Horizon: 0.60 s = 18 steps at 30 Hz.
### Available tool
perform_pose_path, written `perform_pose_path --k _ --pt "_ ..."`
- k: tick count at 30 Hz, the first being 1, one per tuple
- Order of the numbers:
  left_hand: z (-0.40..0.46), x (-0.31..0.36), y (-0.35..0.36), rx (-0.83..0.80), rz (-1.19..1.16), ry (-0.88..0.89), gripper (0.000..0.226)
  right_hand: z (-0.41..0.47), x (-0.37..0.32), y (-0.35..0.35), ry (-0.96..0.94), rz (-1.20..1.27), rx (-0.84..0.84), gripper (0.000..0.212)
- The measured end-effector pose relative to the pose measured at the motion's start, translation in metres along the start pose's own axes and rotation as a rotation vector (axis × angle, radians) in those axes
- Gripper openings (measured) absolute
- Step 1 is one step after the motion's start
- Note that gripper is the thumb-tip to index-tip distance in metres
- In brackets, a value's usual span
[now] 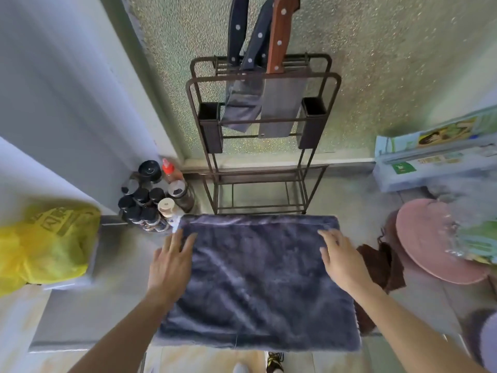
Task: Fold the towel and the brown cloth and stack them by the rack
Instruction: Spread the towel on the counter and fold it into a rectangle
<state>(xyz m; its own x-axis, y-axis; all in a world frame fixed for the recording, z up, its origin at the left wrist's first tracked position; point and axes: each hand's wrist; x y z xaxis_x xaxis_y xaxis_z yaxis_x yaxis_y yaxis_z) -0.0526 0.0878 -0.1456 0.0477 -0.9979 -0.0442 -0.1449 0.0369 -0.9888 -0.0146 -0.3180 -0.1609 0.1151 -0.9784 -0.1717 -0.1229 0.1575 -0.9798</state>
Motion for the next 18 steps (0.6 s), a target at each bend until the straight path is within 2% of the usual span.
perform_pose_path --k 2,5,8,10,14,16,18 --pt "-0.030 0.005 0.024 -0.101 -0.003 0.090 0.055 -0.035 -0.001 0.028 -0.114 -0.052 -0.053 0.043" --pt "-0.077 0.004 0.049 -0.196 -0.010 0.170 0.040 -0.089 -0.003 0.054 -0.180 -0.119 -0.162 0.060" --pt "-0.099 -0.001 0.063 -0.244 0.015 0.190 0.059 -0.118 -0.008 0.063 -0.190 -0.121 -0.229 0.065" --pt "-0.105 -0.005 0.068 -0.288 0.021 0.218 0.065 -0.134 -0.010 0.067 -0.208 -0.128 -0.260 0.077" --pt "-0.122 -0.013 0.064 -0.279 -0.076 0.242 0.052 -0.155 -0.008 0.071 -0.230 -0.158 -0.319 0.109" --pt "-0.133 -0.021 0.063 -0.275 -0.078 0.272 0.050 -0.163 -0.007 0.072 -0.204 -0.167 -0.339 0.110" --pt "-0.140 -0.030 0.069 -0.314 -0.075 0.297 0.051 -0.170 -0.005 0.073 -0.172 -0.168 -0.277 0.104"
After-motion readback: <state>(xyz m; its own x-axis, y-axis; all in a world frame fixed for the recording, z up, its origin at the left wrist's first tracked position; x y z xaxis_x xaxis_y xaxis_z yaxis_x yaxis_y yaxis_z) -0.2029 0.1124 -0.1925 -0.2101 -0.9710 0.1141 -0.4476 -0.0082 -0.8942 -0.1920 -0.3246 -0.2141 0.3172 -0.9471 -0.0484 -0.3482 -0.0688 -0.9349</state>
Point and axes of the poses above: each hand's wrist, its own z-axis towards the middle knuckle, its own y-axis out of the palm, x = y × z, and after that the axes turned 1 degree about -z, right-handed
